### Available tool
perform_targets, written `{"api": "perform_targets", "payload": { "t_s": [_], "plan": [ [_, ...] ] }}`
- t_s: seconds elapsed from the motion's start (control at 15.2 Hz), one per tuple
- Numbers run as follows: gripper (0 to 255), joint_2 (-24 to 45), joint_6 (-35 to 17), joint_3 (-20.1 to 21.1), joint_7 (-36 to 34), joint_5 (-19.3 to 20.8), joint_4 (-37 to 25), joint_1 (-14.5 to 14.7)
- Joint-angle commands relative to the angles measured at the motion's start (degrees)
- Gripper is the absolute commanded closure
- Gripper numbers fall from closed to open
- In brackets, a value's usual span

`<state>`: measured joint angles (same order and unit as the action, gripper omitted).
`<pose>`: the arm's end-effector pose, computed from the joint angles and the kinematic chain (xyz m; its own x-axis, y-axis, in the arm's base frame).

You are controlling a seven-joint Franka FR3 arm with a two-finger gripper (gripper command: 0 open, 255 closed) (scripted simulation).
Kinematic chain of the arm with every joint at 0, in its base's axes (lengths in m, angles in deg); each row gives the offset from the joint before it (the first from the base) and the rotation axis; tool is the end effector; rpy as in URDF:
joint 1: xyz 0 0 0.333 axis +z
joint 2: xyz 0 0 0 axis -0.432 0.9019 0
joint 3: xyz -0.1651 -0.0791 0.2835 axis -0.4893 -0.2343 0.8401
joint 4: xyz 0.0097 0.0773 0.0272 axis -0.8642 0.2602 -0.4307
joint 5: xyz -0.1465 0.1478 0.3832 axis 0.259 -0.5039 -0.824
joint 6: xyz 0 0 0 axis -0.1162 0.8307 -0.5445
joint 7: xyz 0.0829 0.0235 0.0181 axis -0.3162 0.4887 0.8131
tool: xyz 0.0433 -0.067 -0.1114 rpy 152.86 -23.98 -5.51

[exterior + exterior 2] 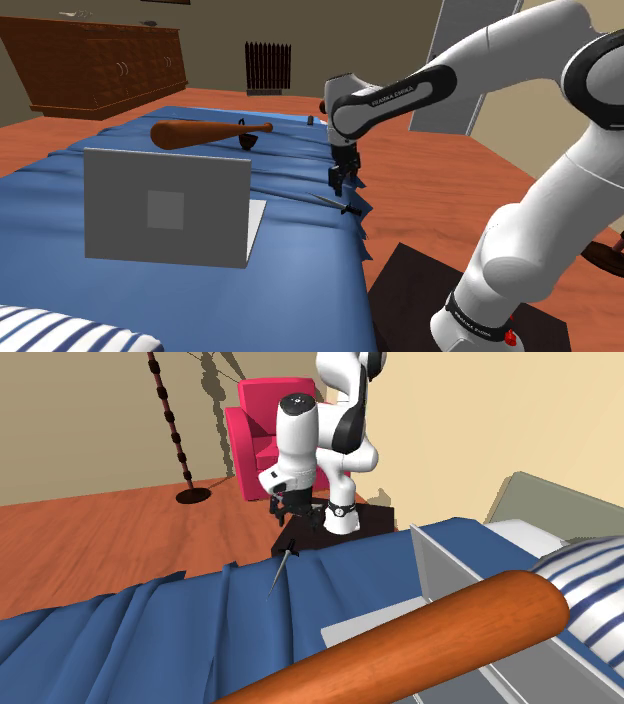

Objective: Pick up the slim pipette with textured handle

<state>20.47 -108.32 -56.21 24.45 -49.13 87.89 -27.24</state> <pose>0.4799 -0.0567 0.3814 0.9861 -0.0242 -0.1644 -0.0087 -0.9955 0.0948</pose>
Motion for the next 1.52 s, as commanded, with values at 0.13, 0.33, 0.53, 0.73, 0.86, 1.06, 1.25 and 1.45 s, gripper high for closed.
{"api": "perform_targets", "payload": {
  "t_s": [0.13, 0.33, 0.53, 0.73, 0.86, 1.06, 1.25, 1.45],
  "plan": [
    [0, 8.7, -4.9, -0.9, 1.9, 0.9, -4.5, -0.5],
    [0, 15.2, -7.8, -1.3, 3.2, 1.3, -8.6, -0.9],
    [0, 16.3, -9.4, -1.3, 3.1, 1.4, -8.1, -1.0],
    [0, 17.7, -11.5, -1.3, 2.8, 1.5, -7.3, -1.0],
    [0, 18.9, -13.4, -1.3, 2.6, 1.6, -6.6, -1.0],
    [255, 18.9, -13.3, -1.3, 2.6, 1.6, -6.7, -1.0],
    [255, 18.9, -13.2, -1.3, 2.6, 1.5, -6.8, -1.0],
    [255, 19.4, -13.4, -1.4, 2.7, 1.5, -7.2, -1.1]
  ]
}}
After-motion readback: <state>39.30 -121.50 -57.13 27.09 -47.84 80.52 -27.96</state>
